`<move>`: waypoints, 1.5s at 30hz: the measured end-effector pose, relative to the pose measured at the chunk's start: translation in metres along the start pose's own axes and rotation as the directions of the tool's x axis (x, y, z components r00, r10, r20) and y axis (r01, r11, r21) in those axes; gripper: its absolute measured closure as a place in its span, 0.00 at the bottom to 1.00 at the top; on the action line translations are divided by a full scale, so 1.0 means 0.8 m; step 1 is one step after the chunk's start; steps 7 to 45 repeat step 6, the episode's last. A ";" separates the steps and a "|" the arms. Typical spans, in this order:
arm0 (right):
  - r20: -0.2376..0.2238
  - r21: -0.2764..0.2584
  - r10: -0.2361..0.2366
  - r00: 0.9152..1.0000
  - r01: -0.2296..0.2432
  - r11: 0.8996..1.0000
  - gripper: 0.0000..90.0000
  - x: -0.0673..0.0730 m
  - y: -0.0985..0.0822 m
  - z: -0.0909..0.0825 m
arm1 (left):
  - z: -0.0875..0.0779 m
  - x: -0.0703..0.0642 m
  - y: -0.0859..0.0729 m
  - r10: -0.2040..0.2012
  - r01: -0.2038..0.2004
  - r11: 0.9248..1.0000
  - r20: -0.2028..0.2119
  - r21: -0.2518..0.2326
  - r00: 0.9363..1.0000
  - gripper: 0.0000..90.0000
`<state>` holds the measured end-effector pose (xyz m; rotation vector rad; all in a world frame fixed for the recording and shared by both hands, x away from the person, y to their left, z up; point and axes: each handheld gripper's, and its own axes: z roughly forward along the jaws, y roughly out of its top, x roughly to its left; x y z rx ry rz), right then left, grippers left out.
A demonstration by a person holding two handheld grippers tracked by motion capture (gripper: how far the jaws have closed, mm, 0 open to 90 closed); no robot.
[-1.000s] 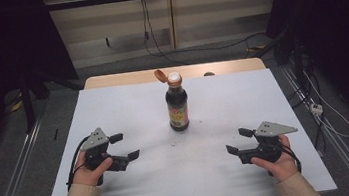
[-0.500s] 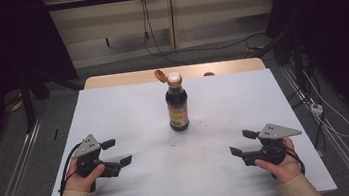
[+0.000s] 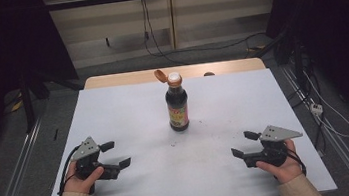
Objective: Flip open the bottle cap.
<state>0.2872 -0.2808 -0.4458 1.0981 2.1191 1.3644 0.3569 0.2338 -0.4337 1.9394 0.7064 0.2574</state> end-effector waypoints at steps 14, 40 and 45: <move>-0.003 0.019 0.003 1.000 -0.003 1.000 0.22 0.001 -0.003 0.003 | 0.001 0.001 -0.002 -0.004 0.004 1.000 -0.009 0.006 1.000 0.09; -0.003 0.019 0.003 1.000 -0.003 1.000 0.22 0.001 -0.003 0.003 | 0.001 0.001 -0.002 -0.004 0.004 1.000 -0.009 0.006 1.000 0.09; -0.003 0.019 0.003 1.000 -0.003 1.000 0.22 0.001 -0.003 0.003 | 0.001 0.001 -0.002 -0.004 0.004 1.000 -0.009 0.006 1.000 0.09</move>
